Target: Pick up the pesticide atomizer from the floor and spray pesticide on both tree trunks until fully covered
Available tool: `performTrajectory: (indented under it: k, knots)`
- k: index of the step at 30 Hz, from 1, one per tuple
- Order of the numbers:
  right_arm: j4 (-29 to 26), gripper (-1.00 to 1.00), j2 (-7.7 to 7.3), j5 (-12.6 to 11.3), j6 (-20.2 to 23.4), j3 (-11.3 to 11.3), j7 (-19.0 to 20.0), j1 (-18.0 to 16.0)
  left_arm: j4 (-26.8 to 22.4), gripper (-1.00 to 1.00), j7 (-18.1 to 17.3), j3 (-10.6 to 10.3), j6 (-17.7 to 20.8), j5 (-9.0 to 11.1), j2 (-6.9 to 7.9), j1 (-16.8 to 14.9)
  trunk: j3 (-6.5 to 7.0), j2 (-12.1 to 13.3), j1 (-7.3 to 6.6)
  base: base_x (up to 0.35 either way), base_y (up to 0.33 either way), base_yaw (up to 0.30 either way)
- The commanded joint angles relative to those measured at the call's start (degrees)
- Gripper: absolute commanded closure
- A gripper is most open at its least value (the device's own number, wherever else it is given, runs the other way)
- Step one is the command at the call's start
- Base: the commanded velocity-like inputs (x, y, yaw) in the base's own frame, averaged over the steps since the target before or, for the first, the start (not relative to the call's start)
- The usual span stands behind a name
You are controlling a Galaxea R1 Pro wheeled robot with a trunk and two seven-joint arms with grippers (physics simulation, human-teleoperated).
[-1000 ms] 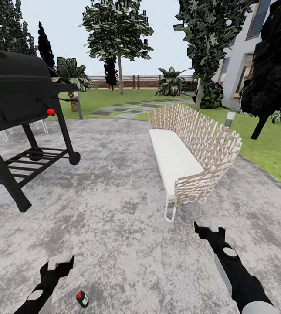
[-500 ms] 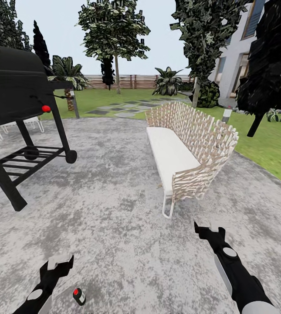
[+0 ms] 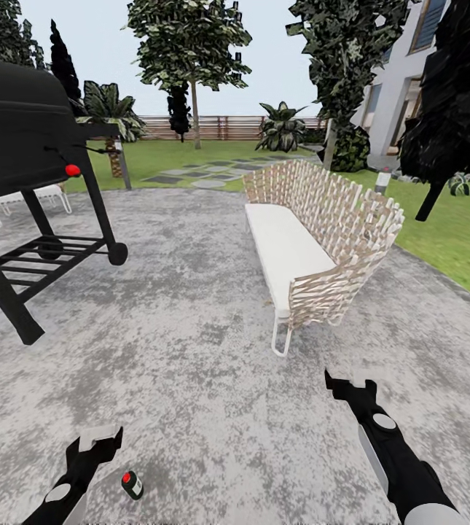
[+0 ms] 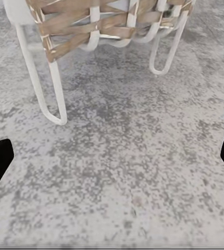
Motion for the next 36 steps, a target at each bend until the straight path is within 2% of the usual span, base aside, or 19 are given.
performTrajectory:
  k: [1,25,31,36]
  knots:
    - [-0.1,-1.00,0.00,0.1,0.2,0.0,0.0,0.0,0.0,-1.00,-0.1,0.1,-0.2,0.2,-0.02,0.0,-0.28,0.0,0.01,0.000,0.000,0.000]
    - [0.0,-1.00,0.00,0.1,0.2,0.0,0.0,0.0,0.0,-1.00,-0.2,0.1,-0.7,0.0,-0.23,0.0,-7.34,-0.4,0.63,0.000,0.000,0.000]
    - [0.0,-1.00,-0.03,0.1,0.2,0.0,0.0,0.0,0.0,-1.00,-0.2,0.0,-0.9,0.0,-0.47,0.0,-7.46,-0.4,0.63,0.000,0.000,-0.016]
    - [0.0,-1.00,-0.07,0.1,0.2,0.0,0.0,0.0,0.0,-1.00,-0.2,0.0,-0.9,0.0,-0.41,0.0,-7.34,-0.4,0.63,0.000,0.000,-0.210]
